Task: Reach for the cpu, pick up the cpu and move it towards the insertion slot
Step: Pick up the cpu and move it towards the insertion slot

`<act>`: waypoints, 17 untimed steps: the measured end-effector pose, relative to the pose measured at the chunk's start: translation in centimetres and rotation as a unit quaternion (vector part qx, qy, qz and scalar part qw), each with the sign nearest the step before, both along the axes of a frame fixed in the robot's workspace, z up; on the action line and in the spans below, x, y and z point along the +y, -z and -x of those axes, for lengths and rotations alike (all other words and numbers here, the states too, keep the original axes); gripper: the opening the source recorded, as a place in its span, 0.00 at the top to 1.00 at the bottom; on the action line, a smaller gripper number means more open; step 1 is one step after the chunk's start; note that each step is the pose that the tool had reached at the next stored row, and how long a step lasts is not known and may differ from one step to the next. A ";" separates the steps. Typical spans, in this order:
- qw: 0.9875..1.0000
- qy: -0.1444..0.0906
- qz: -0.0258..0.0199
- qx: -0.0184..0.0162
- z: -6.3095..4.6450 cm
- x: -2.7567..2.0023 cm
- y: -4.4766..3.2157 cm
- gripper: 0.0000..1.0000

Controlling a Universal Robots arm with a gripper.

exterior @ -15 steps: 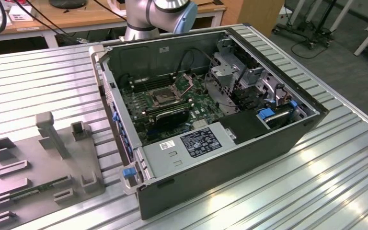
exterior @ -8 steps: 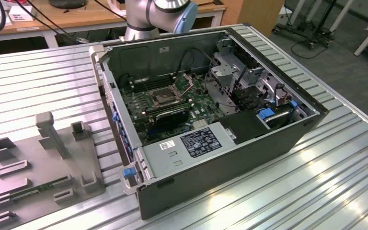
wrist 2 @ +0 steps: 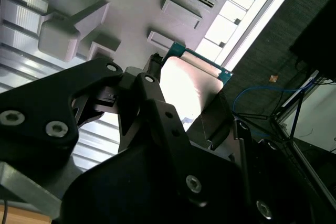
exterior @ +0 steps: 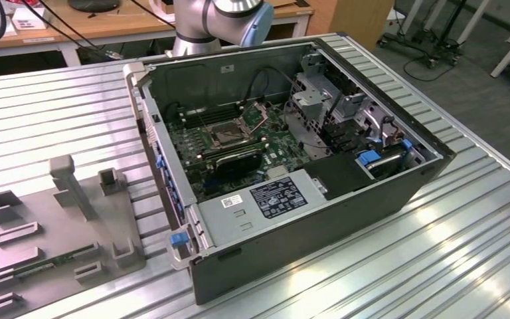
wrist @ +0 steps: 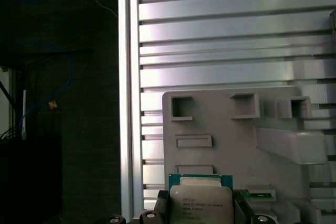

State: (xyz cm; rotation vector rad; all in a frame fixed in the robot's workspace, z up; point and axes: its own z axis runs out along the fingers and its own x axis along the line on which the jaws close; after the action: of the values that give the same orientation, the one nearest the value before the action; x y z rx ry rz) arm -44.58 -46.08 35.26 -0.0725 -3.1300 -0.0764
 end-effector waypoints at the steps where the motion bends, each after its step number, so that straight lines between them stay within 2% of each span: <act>1: 1.000 0.000 0.000 0.000 0.0 0.00 -0.03 0.45; 17: 1.000 0.000 0.000 0.000 0.0 0.00 -0.71 0.45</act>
State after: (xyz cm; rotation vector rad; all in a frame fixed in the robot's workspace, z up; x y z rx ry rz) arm -44.58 -46.08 35.97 -0.0726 -3.1300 -0.0764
